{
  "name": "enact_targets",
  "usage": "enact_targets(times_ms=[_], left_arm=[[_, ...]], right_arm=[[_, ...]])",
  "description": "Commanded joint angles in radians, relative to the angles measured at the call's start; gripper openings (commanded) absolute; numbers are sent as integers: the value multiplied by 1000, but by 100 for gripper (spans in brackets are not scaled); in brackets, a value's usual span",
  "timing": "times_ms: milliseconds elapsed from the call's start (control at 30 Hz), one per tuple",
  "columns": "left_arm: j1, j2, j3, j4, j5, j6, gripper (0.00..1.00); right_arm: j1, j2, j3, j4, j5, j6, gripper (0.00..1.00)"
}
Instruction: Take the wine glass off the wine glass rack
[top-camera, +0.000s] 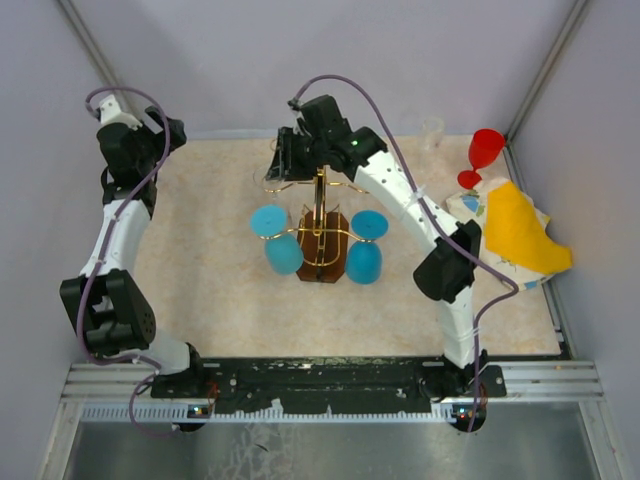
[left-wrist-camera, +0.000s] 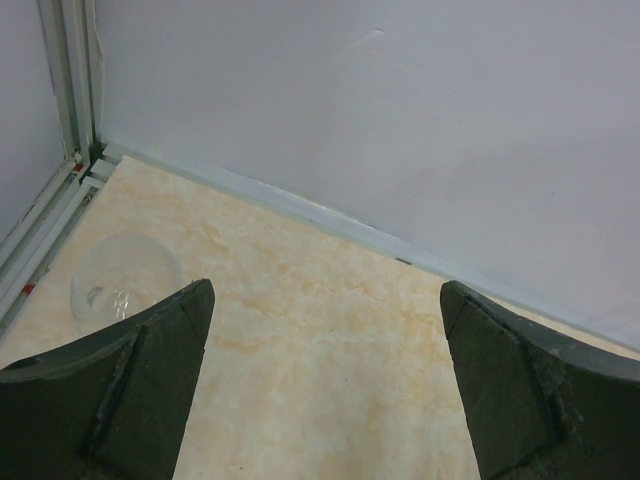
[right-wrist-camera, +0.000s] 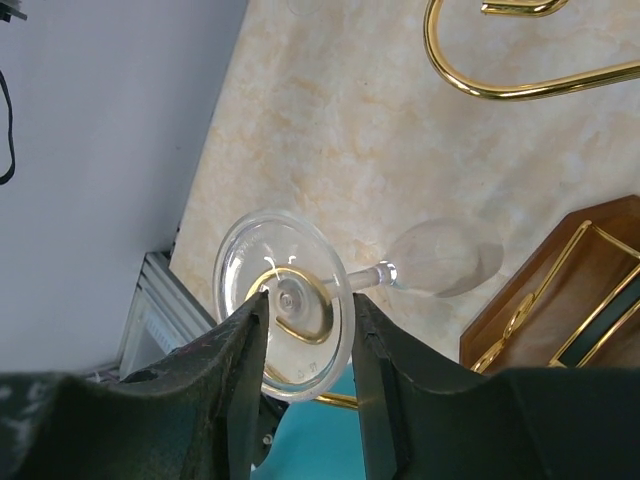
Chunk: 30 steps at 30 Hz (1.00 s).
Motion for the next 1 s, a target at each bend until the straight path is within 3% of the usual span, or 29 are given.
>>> enact_targets(times_ms=[0,333,433,667,967], left_arm=[[-5,-32,20,2,16,5,100],[-5,-29,18,2,21,3,100],[-5,-27,20,2,20,5,100],[-4,-29,16,1,26,1,100],[-5,-32,20,-5,33,-3,100]], right_arm=[[-9,-87,-27,28,-2,-4,39],[-19,-123,-87,66,-7,4,24],[-19,-123,-93,74,-14,5,13],[-30,-157,-133,121,-41,34,10],[-48,-180,-231,274,-184,128,1]])
